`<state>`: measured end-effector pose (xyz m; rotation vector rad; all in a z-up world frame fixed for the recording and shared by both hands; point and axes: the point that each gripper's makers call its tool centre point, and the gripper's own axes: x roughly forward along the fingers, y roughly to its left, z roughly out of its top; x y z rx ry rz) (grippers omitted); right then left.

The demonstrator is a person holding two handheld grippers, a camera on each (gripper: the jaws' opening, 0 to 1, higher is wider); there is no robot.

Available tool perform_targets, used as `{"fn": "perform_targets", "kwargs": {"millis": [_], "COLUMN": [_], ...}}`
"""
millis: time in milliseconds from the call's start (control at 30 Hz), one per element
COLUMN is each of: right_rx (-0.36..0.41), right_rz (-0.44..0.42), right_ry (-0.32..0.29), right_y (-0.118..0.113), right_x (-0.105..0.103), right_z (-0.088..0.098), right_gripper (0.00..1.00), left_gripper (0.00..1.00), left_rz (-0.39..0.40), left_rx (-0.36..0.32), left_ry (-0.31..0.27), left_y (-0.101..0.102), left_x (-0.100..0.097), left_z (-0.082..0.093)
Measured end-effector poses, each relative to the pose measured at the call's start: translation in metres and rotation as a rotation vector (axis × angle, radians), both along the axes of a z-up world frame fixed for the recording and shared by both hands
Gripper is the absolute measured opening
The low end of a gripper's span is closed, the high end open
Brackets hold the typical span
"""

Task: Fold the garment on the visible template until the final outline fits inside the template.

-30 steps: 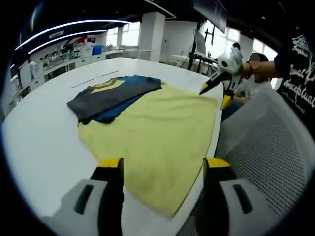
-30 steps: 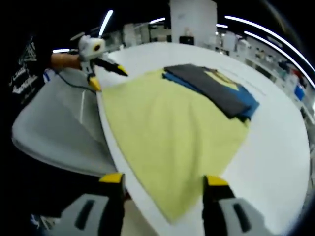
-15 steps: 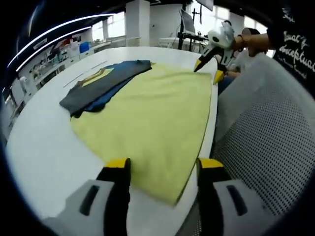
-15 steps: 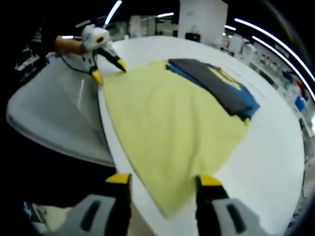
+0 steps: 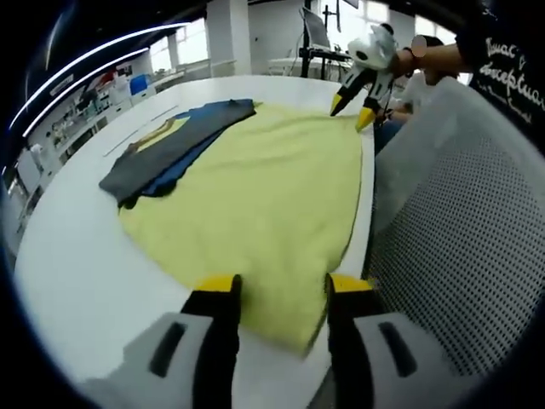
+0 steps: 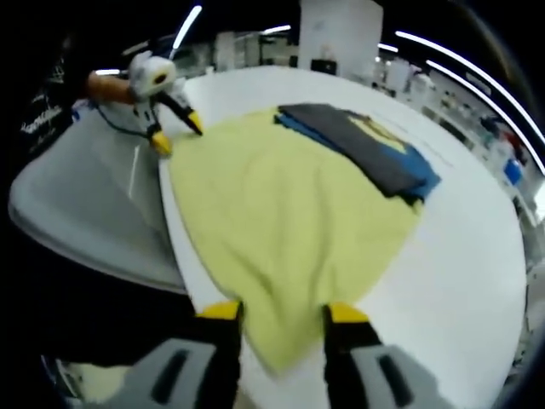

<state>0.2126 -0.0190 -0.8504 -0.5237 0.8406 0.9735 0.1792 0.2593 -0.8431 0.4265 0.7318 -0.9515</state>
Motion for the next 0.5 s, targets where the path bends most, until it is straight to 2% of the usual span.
{"fn": "perform_targets", "kwargs": {"millis": [67,200,333,500], "right_rx": [0.005,0.014,0.030,0.040], "right_rz": [-0.010,-0.036,-0.041,-0.045], "right_ry": [-0.003,-0.006,0.000,0.016], "right_y": [-0.001,-0.001,0.001,0.001], "right_x": [0.002,0.008,0.009,0.011], "right_z": [0.000,0.001,0.001,0.001], "right_gripper": [0.27,0.13,0.05,0.01], "left_gripper": [0.23,0.07,0.00,0.00], "left_rz": [0.001,0.011,0.041,0.066], "left_rx": [0.004,0.032,0.039,0.024], "left_ry": [-0.001,-0.012,-0.018,-0.027], "left_y": [-0.001,0.002,0.004,0.008], "left_x": [0.001,0.004,0.007,0.011], "left_z": [0.000,0.000,0.001,0.005]}}
